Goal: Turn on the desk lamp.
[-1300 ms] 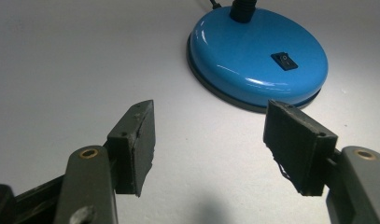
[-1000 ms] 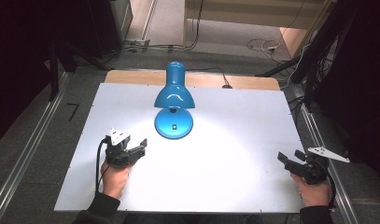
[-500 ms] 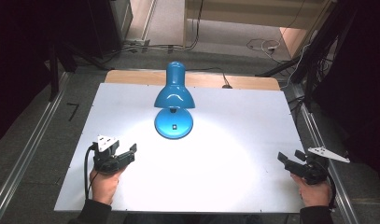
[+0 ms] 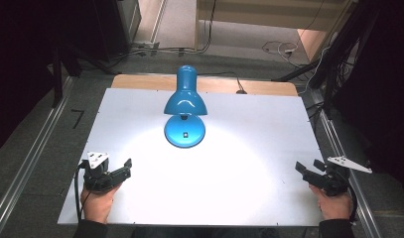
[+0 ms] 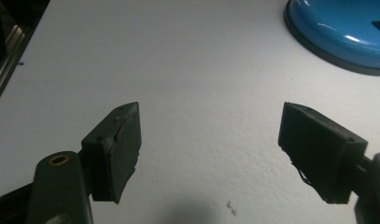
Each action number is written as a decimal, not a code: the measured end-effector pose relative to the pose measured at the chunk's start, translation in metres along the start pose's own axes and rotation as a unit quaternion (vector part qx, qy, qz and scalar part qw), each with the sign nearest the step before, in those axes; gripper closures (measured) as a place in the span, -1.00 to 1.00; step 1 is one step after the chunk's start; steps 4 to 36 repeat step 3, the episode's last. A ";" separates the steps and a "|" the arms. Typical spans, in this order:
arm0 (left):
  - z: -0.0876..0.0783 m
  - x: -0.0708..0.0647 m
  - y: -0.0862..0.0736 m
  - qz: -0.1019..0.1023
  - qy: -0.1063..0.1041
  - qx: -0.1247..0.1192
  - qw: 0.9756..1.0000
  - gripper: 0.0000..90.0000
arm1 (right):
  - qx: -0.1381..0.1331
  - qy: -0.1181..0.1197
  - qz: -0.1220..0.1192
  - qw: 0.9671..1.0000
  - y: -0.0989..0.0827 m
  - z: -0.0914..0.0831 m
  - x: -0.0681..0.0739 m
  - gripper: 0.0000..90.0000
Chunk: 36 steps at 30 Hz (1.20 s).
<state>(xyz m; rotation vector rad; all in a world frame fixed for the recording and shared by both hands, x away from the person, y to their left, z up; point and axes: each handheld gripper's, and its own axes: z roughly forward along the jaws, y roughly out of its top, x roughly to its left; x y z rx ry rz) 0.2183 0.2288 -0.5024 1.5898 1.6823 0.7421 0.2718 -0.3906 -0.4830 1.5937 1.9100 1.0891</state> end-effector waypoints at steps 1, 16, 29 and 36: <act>0.002 0.001 -0.002 -0.002 0.007 0.003 1.000 -0.56 | 0.000 0.000 0.000 1.000 0.000 0.000 0.000 -0.55; 0.008 0.003 -0.004 -0.010 0.014 0.014 1.000 -0.60 | 0.000 0.000 0.000 1.000 0.000 0.000 0.000 -0.55; 0.008 0.003 -0.004 -0.010 0.014 0.014 1.000 -0.60 | 0.000 0.000 0.000 1.000 0.000 0.000 0.000 -0.55; 0.008 0.003 -0.004 -0.010 0.014 0.014 1.000 -0.60 | 0.000 0.000 0.000 1.000 0.000 0.000 0.000 -0.55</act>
